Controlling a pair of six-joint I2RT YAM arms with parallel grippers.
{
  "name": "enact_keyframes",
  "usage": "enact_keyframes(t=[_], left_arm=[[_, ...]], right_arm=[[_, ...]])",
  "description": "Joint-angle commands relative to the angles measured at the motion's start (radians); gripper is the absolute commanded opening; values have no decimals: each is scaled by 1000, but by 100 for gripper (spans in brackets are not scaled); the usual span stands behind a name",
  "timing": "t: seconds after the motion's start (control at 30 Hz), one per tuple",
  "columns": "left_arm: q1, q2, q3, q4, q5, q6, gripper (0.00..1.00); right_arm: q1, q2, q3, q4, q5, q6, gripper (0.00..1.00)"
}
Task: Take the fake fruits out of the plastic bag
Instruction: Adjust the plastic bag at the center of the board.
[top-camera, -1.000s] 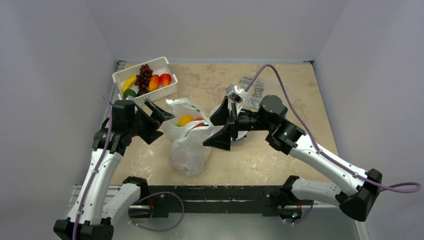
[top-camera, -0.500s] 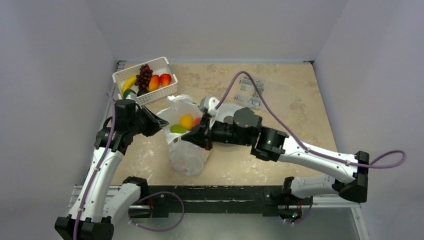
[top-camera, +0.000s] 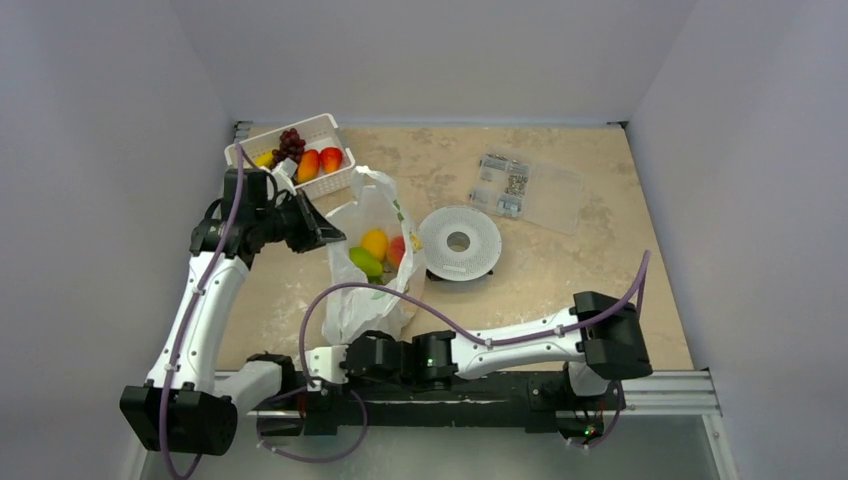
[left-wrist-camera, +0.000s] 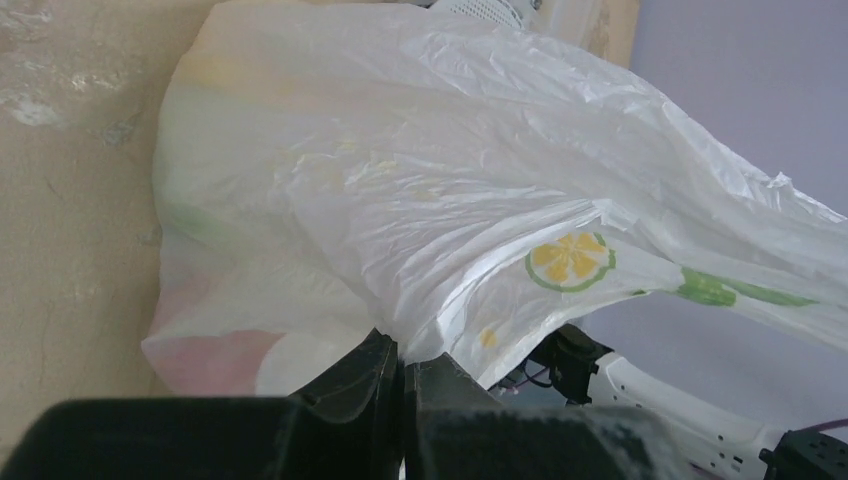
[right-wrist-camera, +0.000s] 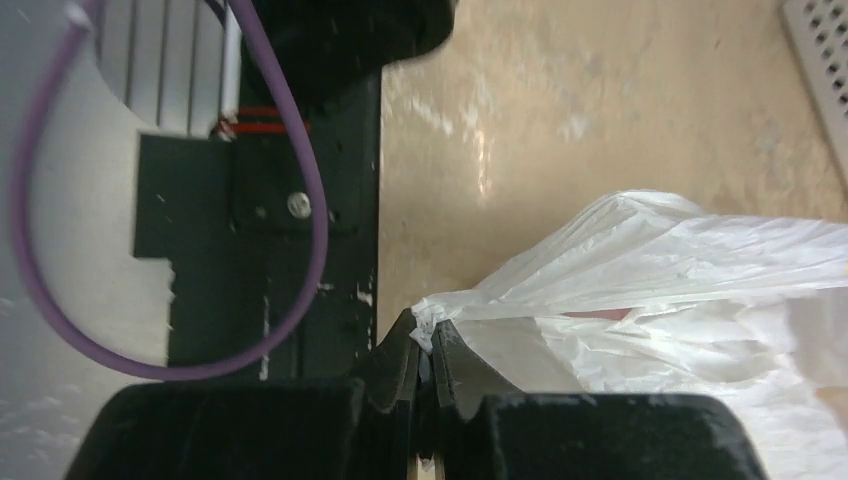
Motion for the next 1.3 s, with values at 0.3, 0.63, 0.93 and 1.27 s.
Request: enact_keyframes(t=[0.3, 0.63, 0.93, 1.27], left_arm=[[26, -126, -62, 129, 60, 201, 0], [26, -211, -189, 259, 92, 298, 0], [26, -254, -210, 248, 60, 317, 0], [26, -268, -211, 258, 76, 255, 0]], right_arm=[[-191, -120, -223, 203, -472, 307, 50], [-228, -416, -235, -5, -460, 577, 90], [-331, -563, -132, -379, 113, 1029, 99], [-498, -328, -58, -405, 32, 1266, 99]])
